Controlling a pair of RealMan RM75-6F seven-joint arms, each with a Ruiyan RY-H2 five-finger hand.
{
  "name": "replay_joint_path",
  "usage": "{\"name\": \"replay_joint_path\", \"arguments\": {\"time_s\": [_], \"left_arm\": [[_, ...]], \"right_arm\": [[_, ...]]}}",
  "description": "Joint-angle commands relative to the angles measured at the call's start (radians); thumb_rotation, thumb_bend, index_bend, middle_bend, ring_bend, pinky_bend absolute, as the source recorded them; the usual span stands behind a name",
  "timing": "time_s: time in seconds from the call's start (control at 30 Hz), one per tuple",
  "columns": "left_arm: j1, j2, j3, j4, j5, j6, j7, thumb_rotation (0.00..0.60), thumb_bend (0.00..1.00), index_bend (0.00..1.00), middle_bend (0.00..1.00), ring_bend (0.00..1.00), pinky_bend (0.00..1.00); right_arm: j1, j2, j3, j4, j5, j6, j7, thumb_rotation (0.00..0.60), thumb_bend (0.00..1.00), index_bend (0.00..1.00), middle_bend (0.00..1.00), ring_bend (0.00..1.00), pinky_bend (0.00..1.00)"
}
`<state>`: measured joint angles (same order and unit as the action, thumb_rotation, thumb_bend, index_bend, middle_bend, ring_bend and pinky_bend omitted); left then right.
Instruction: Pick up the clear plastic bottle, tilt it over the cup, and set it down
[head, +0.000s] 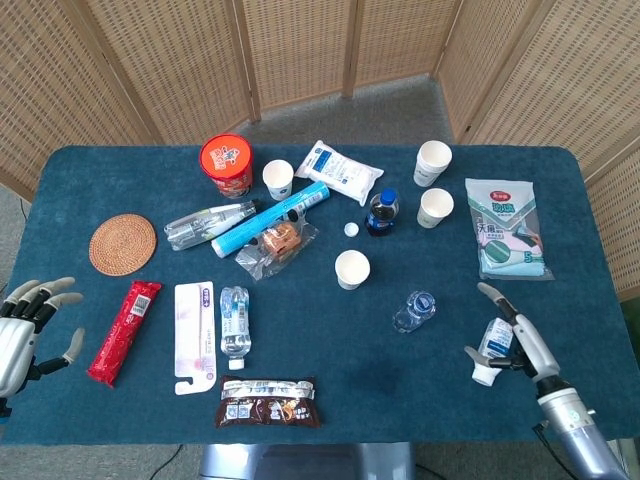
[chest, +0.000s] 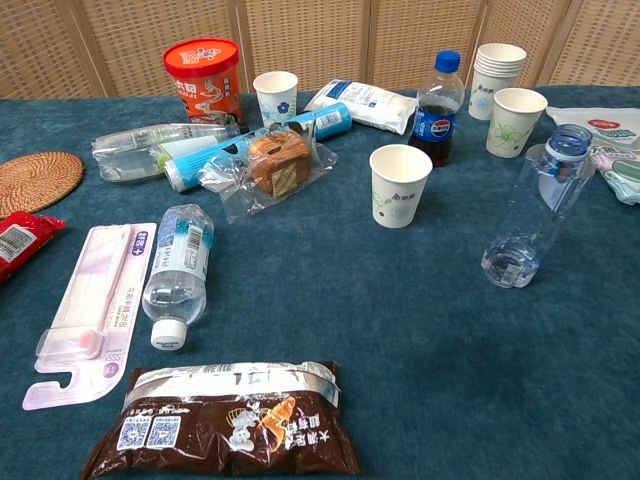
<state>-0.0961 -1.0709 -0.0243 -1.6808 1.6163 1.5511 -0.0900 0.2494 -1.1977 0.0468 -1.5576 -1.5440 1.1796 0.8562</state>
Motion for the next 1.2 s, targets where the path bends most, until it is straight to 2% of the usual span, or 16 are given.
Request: {"name": "replay_joint_path", "arguments": {"time_s": [0.03,0.5,1.2], "left_arm": [[-0.001,0.002,-0.001,-0.006,0.01,0.008,-0.006,0.329,0.5,0.29,0.22,0.21,0.15],[-0.009,0.014,-0.003,-0.029,0.021,0.005,0.004,0.332,0.49,0.29,0.23,0.21,0.15],[-0.014,0.008,0.0,-0.016,0.013,-0.005,-0.008,0.331,0.49,0.29,0.23,0.21,0.15]], "right_arm": [[0.022,-0.029,0.001,0.027,-0.004,-0.017,0.043,0.6,0.27,0.0,0.0,0.0,0.01],[0.066,-0.089,-0.009,0.065,0.004,-0.054,0.101,0.6,0.27,0.0,0.0,0.0,0.01],[0.141,-0.193,0.017,0.113,0.038,-0.111,0.153,0.6,0.27,0.0,0.0,0.0,0.01]]}}
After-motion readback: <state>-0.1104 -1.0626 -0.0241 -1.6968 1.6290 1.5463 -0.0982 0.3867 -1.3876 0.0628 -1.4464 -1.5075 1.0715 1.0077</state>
